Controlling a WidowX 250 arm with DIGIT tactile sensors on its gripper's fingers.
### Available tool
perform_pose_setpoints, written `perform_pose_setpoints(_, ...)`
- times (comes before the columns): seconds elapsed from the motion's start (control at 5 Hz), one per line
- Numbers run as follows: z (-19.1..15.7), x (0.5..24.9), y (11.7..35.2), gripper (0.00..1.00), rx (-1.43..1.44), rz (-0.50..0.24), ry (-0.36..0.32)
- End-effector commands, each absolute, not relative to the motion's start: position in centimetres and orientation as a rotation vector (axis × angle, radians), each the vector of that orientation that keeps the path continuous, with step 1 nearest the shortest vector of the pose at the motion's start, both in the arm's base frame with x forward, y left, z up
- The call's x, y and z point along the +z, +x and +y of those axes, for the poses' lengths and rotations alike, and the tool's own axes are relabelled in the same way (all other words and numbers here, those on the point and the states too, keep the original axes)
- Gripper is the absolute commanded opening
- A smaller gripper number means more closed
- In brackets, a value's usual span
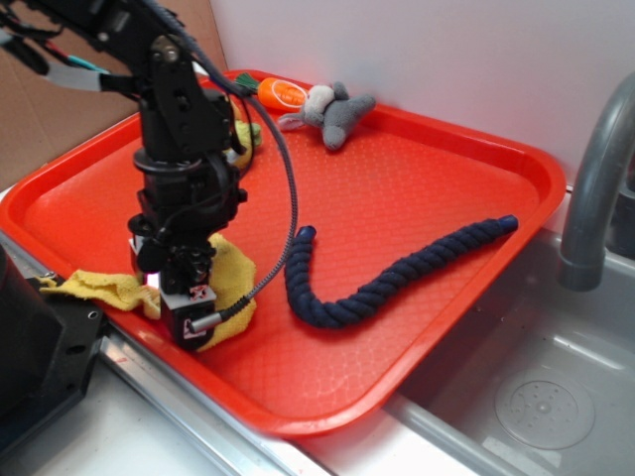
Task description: Grab the yellow cloth.
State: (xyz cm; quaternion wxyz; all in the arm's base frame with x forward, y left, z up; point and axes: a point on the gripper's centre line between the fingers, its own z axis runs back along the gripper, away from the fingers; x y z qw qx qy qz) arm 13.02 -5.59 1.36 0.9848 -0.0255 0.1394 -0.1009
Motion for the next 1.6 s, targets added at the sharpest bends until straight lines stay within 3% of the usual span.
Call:
perform_pose_setpoints(0.0,-5.2,5.0,13.4,0.00,-0.245,0.223,-0.059)
perform_pose_setpoints(0.2,-4.2,7.0,13.2,0.00,-0.216,0.213,-0.047)
perform_pose_setpoints(0.4,-3.3,11.1,12.0,0.00,-0.152,0.171,0.019)
perform_pose_setpoints(0.8,2.3,19.7,11.2,0.00,0.105,-0.043,0.078)
perform_pose_setpoints(1.0,5.6,20.1,11.7,0.00,0.187,-0.047,0.133)
perform_pose_setpoints(1.2,6.9,19.5,12.7,0.00,0.195,-0.057,0.141)
perform_pose_setpoints(1.4,5.6,19.1,14.3,0.00,0.137,-0.064,0.136)
